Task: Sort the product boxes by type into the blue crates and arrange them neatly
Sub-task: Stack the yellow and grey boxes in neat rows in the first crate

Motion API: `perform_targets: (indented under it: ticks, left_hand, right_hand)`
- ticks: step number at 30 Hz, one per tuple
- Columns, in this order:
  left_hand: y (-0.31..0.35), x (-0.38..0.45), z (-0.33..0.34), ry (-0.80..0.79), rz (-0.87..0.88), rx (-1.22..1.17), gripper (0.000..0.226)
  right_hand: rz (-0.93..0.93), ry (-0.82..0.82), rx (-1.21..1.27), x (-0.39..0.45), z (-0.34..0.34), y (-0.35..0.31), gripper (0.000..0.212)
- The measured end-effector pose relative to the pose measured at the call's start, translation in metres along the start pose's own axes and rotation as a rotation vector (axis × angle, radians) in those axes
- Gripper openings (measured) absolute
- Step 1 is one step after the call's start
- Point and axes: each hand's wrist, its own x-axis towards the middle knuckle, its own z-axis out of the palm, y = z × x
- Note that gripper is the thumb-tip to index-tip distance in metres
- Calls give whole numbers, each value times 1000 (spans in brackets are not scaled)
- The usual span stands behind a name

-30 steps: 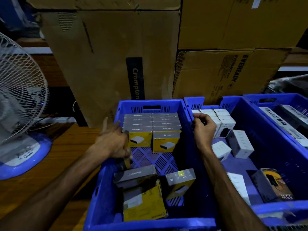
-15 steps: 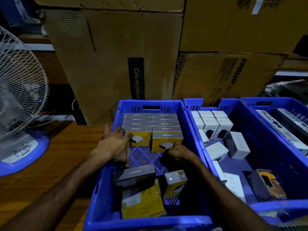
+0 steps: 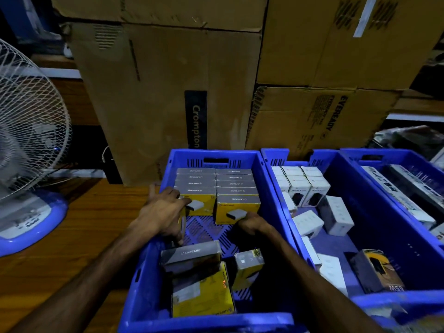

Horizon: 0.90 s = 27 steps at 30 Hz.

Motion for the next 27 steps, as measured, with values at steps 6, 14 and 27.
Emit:
perform_targets:
  ticks: [6,14,27]
  left_hand:
    - [2,0,-1,40,6,-41,119]
    - [1,-1,0,113,17,-219,121]
    - [6,-30,9,604,-49,-1077,125]
  right_hand:
    - [-72,-53,-83,-11,-3,-9,22]
    - [-88,22,57,-45,-6,-21,19]
    - [-388,-58,359,-74,-2,-28,76]
